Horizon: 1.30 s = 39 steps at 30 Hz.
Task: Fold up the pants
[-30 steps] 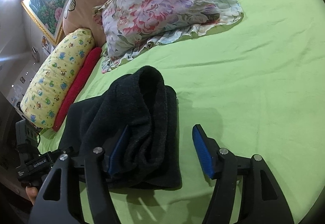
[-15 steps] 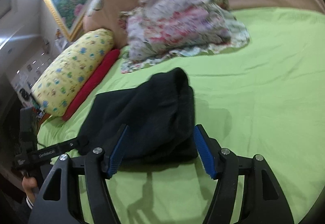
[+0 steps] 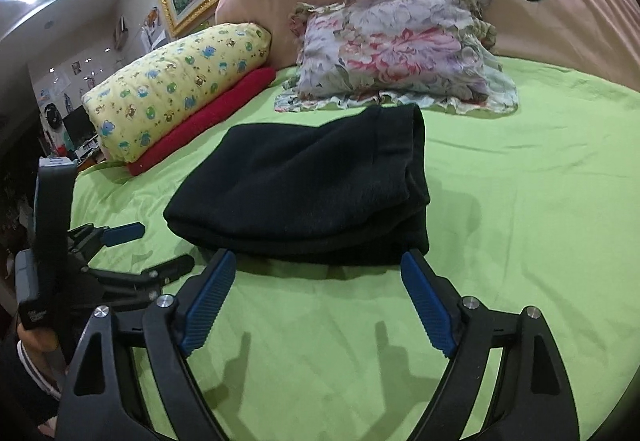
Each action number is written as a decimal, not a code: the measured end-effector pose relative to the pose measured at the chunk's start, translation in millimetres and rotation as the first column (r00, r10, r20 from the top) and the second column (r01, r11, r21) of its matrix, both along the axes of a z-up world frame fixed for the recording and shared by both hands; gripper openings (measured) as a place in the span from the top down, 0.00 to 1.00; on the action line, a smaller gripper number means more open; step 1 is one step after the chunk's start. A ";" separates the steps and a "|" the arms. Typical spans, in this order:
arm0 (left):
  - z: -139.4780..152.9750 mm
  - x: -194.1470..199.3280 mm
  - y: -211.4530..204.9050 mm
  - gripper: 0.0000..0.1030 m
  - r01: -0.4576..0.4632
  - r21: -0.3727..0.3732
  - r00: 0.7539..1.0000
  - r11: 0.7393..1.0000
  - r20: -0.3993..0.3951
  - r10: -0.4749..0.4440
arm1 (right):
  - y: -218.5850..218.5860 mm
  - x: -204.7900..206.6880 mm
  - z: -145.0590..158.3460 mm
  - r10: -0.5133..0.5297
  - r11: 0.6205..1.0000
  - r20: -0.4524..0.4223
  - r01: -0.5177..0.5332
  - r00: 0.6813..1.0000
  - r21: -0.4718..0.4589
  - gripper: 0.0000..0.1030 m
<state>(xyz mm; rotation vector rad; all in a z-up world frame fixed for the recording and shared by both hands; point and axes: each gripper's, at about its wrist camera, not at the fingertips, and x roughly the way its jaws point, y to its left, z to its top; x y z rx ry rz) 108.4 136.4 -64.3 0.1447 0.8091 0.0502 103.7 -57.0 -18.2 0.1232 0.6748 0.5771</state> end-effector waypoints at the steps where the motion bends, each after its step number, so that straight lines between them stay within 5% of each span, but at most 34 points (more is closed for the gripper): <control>1: -0.3 -0.9 -0.4 0.10 0.000 0.004 1.000 1.000 0.006 0.000 | 1.9 -0.5 -2.7 -0.008 1.000 0.000 0.008 1.000 -0.016 0.17; 20: -9.3 3.2 3.7 0.10 -0.001 -0.034 1.000 0.999 -0.009 0.001 | 21.5 0.2 -23.2 -0.041 0.986 -0.030 0.036 0.999 -0.162 0.17; 39: -10.7 1.7 4.0 0.10 0.004 -0.041 1.000 0.999 -0.004 -0.005 | 19.0 -7.1 -18.5 -0.060 0.985 0.039 0.065 0.997 -0.158 0.17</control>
